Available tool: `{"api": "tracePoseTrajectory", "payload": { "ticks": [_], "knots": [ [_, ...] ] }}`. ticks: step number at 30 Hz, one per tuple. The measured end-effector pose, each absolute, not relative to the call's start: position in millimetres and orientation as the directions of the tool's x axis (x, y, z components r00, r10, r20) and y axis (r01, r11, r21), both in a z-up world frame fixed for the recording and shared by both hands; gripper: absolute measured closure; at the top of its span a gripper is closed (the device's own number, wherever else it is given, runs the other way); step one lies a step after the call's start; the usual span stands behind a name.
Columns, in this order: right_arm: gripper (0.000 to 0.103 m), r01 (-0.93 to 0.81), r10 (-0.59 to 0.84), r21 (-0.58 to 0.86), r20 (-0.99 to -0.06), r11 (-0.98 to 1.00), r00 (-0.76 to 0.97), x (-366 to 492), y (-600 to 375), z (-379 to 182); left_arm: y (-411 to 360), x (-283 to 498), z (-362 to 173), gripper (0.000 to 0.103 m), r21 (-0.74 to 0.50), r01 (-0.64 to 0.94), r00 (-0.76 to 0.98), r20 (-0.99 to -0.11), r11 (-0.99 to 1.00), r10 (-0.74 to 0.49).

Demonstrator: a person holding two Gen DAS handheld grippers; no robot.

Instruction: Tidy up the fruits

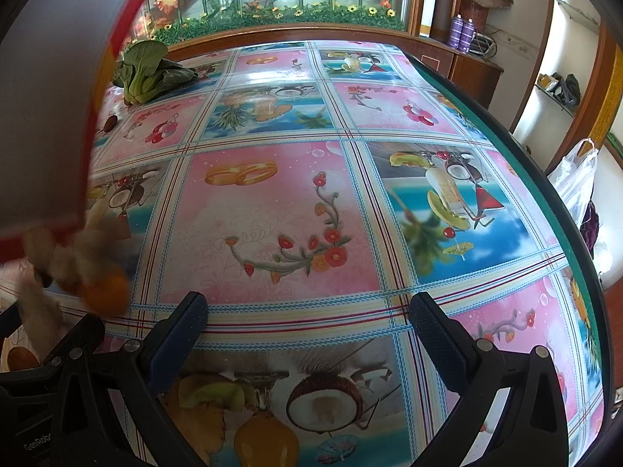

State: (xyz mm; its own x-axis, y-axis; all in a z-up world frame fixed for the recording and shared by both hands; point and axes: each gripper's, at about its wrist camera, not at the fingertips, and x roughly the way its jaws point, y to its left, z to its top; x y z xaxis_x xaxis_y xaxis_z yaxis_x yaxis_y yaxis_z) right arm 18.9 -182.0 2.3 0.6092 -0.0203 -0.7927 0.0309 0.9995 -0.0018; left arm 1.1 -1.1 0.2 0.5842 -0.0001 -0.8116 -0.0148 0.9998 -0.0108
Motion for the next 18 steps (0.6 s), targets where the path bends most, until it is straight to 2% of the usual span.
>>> {"api": "tracePoseTrajectory", "payload": {
  "ticks": [18],
  "knots": [
    [0.000,0.032,-0.021,-0.002,-0.794,0.999,0.607,20.8,-181.3,-1.4,2.6,3.0,-0.1,0.000,-0.013,-0.013,0.585,-0.811,1.000,-0.003]
  ]
}}
